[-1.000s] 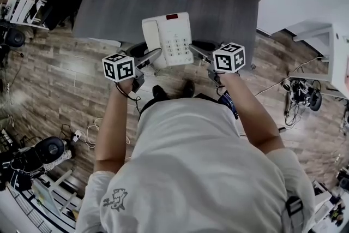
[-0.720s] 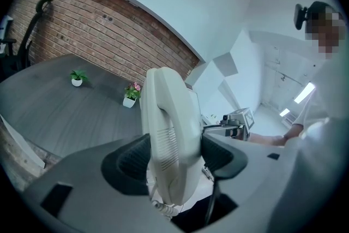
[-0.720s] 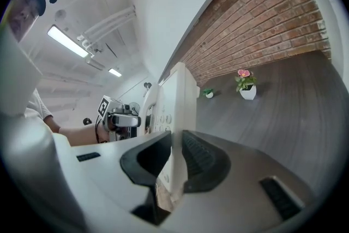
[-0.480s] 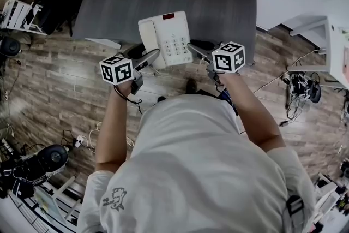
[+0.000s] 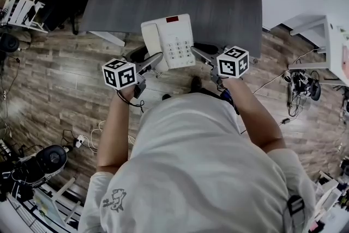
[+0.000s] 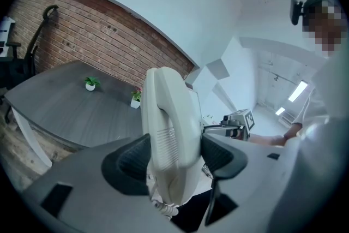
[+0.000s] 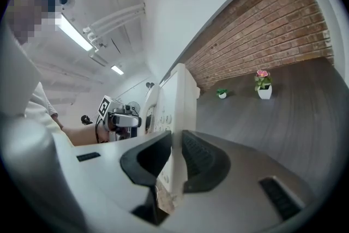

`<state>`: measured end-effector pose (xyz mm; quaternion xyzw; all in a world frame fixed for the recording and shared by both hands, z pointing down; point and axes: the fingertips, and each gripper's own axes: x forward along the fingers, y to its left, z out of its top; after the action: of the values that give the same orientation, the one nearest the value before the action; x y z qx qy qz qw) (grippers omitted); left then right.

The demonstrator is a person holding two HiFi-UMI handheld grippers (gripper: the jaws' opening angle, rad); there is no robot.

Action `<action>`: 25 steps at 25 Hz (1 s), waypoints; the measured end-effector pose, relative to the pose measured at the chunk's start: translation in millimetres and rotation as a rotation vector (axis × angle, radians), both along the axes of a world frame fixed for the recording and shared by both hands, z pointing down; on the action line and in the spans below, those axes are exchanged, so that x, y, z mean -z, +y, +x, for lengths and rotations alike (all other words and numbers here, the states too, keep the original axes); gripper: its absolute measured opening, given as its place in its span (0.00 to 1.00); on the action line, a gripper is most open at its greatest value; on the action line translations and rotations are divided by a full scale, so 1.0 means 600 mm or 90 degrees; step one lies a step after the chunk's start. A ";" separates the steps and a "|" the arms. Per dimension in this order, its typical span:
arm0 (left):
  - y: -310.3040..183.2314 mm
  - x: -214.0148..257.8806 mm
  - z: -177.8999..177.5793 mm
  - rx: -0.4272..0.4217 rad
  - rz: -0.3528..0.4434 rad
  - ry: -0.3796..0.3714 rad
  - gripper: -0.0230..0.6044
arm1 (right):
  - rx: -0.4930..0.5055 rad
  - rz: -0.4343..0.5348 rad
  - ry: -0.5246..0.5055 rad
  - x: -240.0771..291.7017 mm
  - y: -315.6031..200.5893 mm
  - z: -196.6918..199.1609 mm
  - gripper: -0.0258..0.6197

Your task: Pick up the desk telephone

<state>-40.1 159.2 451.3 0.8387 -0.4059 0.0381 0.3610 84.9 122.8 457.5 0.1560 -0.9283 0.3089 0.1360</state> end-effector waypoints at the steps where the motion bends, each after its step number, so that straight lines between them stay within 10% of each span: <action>1: 0.016 0.000 -0.012 0.001 0.003 0.001 0.52 | 0.002 0.003 0.003 0.000 0.016 -0.012 0.14; 6: 0.119 0.004 -0.092 0.010 0.023 0.001 0.52 | 0.009 0.019 0.005 0.001 0.119 -0.092 0.14; 25: 0.142 0.026 -0.106 0.002 0.022 -0.009 0.52 | -0.018 0.033 -0.017 0.023 0.144 -0.103 0.14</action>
<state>-103.5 244.5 435.7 0.8440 -0.4104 0.0361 0.3435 23.0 209.5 444.0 0.1682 -0.9355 0.2885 0.1155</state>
